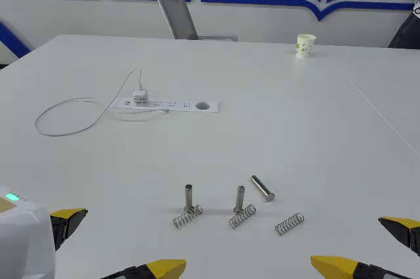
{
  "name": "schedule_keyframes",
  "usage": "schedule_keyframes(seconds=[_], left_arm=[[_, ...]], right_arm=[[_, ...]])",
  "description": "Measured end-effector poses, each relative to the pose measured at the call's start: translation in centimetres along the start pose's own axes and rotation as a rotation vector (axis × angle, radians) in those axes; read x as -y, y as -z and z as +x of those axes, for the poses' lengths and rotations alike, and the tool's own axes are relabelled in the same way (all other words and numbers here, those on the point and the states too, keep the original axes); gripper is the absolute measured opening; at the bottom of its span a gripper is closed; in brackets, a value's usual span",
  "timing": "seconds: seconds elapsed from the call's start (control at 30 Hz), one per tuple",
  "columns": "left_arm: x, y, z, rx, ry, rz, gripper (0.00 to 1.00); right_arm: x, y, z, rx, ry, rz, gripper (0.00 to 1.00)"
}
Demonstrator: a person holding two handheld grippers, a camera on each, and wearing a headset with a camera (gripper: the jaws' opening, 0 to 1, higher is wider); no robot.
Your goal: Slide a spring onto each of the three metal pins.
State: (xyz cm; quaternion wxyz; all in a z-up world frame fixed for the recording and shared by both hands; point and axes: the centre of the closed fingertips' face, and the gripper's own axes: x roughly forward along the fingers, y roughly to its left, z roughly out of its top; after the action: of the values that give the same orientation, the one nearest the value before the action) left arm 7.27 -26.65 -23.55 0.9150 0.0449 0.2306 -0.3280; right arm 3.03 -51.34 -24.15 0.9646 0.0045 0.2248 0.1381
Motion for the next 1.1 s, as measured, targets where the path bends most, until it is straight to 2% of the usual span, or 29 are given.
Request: schedule_keyframes(seconds=[0.4,1.1], left_arm=[[-0.2,0.33,-0.21,-0.012,-0.004,0.0,0.89],[-0.17,0.3,-0.47,-0.007,-0.007,0.006,0.86]], right_arm=[[0.15,-0.25,-0.13,0.008,0.008,0.012,0.76],[0.05,-0.74,-0.32,0.028,0.01,0.015,0.75]])
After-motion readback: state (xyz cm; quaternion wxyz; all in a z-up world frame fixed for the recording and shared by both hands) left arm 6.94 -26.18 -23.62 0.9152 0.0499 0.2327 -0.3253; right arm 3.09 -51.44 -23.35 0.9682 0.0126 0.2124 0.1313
